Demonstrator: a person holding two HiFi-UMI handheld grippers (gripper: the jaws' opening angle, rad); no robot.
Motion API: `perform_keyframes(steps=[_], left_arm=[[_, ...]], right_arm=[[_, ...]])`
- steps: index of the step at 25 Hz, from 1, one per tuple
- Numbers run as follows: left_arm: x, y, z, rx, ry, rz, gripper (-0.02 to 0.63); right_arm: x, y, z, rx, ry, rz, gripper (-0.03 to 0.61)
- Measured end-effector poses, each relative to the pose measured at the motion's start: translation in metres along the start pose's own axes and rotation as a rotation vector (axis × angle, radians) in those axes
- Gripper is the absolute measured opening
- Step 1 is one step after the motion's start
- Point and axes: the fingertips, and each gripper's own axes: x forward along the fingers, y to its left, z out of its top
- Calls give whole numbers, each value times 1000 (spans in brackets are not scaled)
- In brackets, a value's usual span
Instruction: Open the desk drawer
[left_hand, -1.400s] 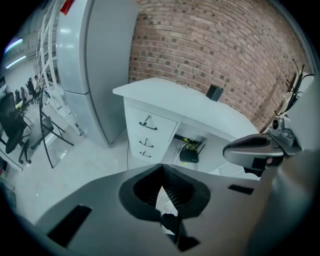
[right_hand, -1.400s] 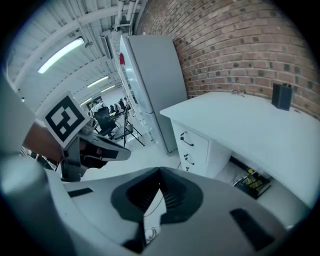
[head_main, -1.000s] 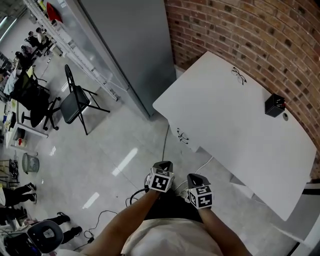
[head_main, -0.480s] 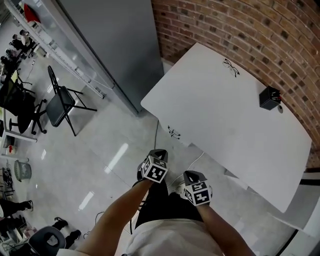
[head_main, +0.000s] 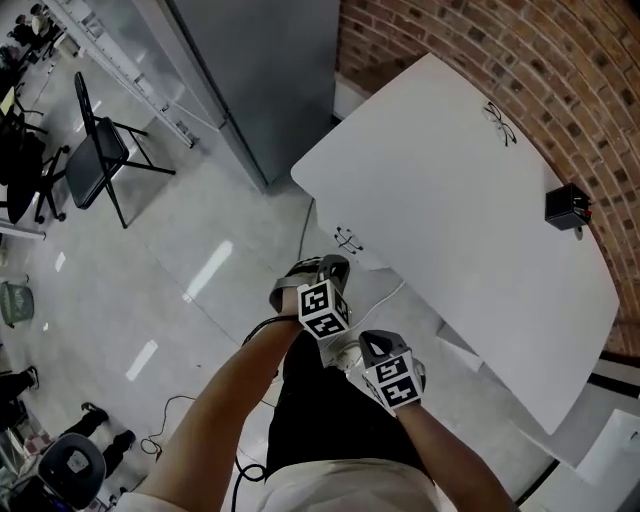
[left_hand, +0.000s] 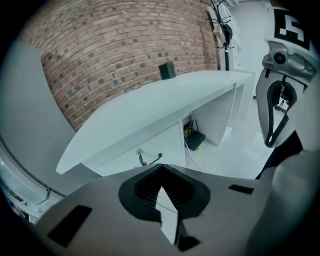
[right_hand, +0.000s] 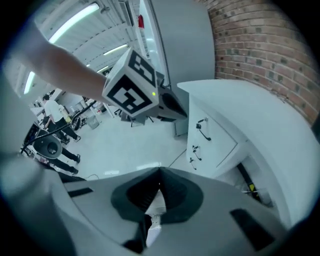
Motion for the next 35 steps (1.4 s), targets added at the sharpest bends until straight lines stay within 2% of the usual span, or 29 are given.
perform_keyframes(steps=[4, 10, 14, 18, 23, 27, 33, 35], left_arm=[[16, 4, -5, 46, -24, -32, 5], [41, 2, -12, 193, -31, -83, 6], [56, 3, -8, 332, -66, -21, 14], [75, -3, -4, 439, -76, 24, 72], [93, -1, -9, 498, -64, 66, 84], [108, 1, -11, 587, -74, 122, 89], [123, 2, -9, 636, -82, 169, 96], [122, 9, 0, 660, -85, 239, 100]], right_arm=[[23, 10, -2, -46, 51, 38, 15], [49, 13, -7, -81, 93, 61, 15], [58, 16, -11, -66, 91, 68, 15], [69, 21, -22, -54, 96, 95, 15], [85, 28, -34, -67, 111, 115, 15], [97, 29, -47, -84, 128, 119, 15], [105, 29, -62, -73, 127, 124, 15], [105, 29, -65, -77, 125, 127, 15]])
